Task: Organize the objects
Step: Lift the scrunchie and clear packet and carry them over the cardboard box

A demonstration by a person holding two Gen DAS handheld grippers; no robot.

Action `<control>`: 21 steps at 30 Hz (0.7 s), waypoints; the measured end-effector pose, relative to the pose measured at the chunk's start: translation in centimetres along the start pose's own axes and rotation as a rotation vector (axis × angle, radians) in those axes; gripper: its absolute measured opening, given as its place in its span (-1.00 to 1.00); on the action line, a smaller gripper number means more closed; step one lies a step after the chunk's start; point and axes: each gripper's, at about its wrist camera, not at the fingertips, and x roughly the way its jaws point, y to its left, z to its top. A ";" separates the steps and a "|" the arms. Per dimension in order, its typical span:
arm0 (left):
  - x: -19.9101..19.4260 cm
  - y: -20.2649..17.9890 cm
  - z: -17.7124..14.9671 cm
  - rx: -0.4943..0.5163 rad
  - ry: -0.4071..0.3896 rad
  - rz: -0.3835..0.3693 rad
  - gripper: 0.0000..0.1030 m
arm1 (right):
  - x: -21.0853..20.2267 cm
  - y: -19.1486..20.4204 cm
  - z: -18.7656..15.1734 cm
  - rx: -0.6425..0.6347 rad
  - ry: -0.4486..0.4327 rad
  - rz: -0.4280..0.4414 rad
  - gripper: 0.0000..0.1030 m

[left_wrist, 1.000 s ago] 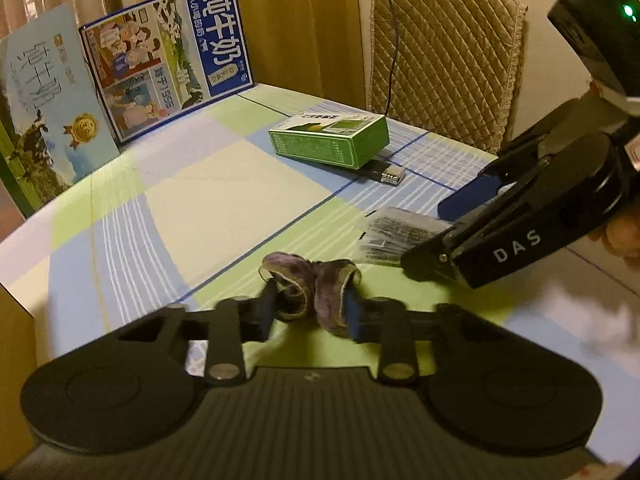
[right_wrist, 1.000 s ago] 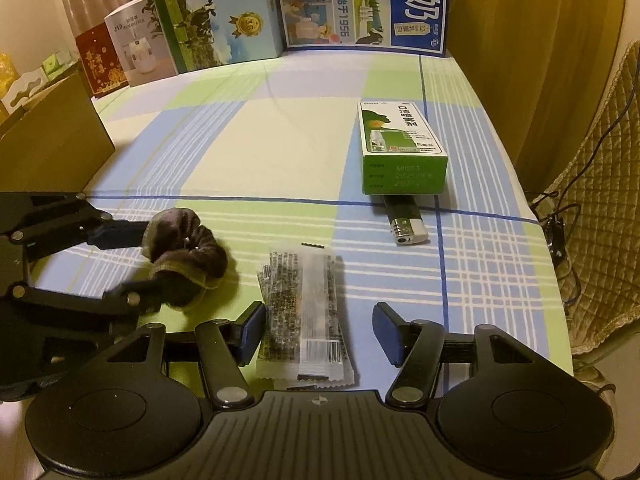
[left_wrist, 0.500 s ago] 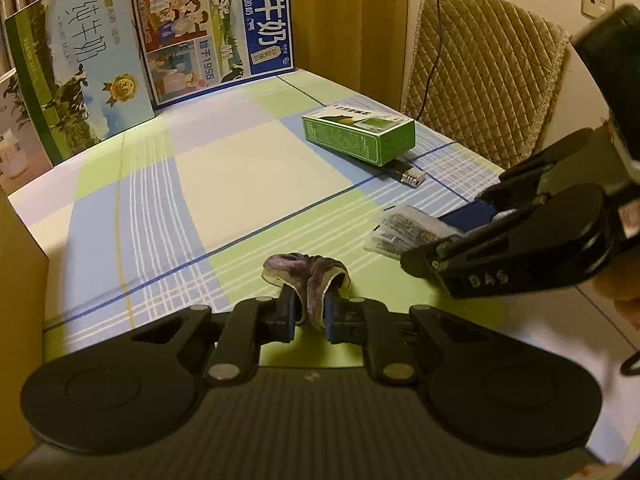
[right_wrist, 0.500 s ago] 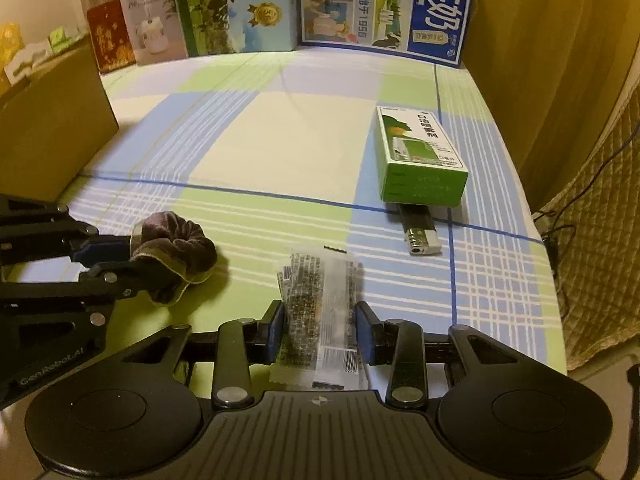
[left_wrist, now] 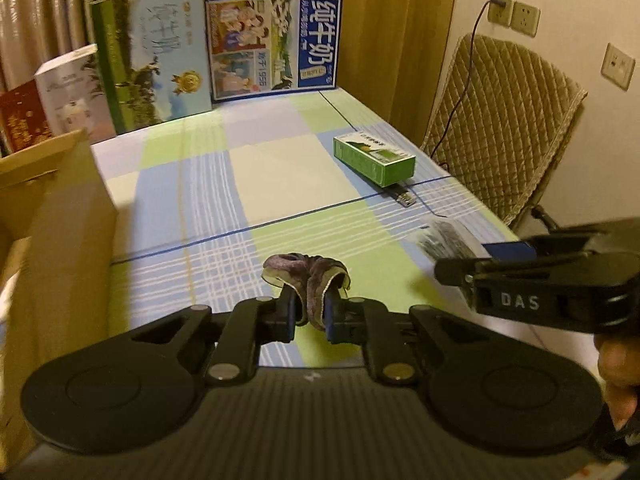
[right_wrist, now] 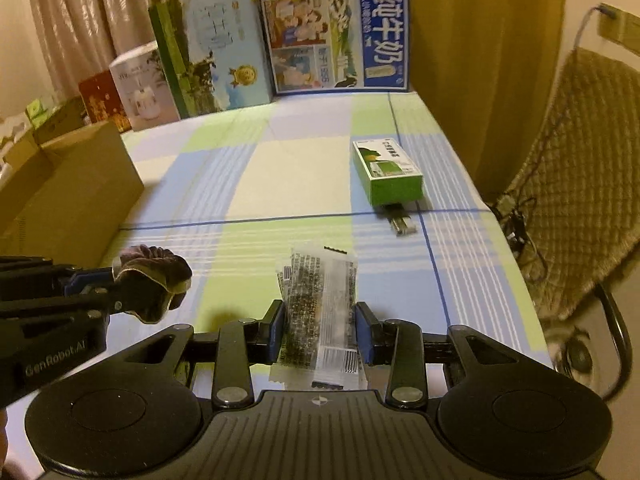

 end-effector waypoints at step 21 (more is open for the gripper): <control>-15.9 0.3 -3.9 -0.064 -0.069 0.091 -0.81 | -12.8 7.7 -3.8 -0.082 -0.068 0.111 -0.35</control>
